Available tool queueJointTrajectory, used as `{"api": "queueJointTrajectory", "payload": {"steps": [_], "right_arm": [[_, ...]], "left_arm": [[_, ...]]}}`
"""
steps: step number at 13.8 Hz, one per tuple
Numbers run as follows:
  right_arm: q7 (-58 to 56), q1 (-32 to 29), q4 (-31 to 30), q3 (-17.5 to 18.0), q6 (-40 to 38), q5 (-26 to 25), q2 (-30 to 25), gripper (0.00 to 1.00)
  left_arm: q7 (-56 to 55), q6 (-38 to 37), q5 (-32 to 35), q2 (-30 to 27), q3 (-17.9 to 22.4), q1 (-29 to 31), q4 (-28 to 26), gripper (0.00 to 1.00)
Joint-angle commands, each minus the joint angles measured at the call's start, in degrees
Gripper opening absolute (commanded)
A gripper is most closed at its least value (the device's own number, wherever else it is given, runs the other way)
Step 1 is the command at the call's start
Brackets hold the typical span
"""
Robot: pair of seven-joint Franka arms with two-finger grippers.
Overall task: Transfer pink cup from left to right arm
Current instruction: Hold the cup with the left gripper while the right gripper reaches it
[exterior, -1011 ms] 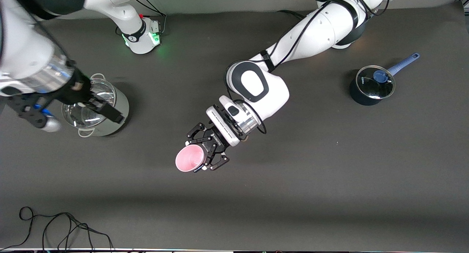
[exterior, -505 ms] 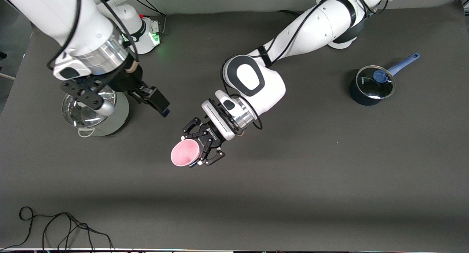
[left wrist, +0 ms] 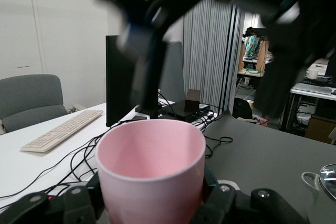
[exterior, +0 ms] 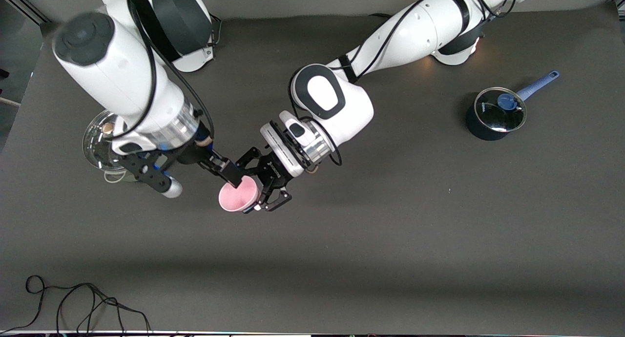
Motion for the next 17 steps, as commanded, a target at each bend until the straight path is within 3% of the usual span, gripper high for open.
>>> {"api": "queueJointTrajectory", "payload": {"steps": [1,8,10,14,17], "right_arm": [[0.9,0.0,1.9,-0.2,1.1,-0.7,2.5,0.99],[0.6,-0.1,1.7,-0.6,0.5,-0.8,2.1,0.98],[0.6,-0.1,1.7,-0.6,0.4,-0.9,2.0,0.9],[0.5,-0.1,1.9,-0.8,-1.0,-1.2,1.7,0.36],[0.5,-0.2,1.9,-0.9,-1.2,-1.3,1.7,0.01]], "left_arm": [[-1.1,2.4,0.1,-1.4,1.5,-2.2,1.1,0.0],[-1.1,2.5,0.3,-1.4,1.5,-2.3,1.1,0.0],[-1.1,2.5,0.4,-1.4,1.5,-2.3,1.1,0.0],[-1.1,2.5,0.4,-1.3,1.5,-2.3,1.1,0.0],[-1.1,2.5,0.4,-1.3,1.6,-2.3,1.1,0.0]]}}
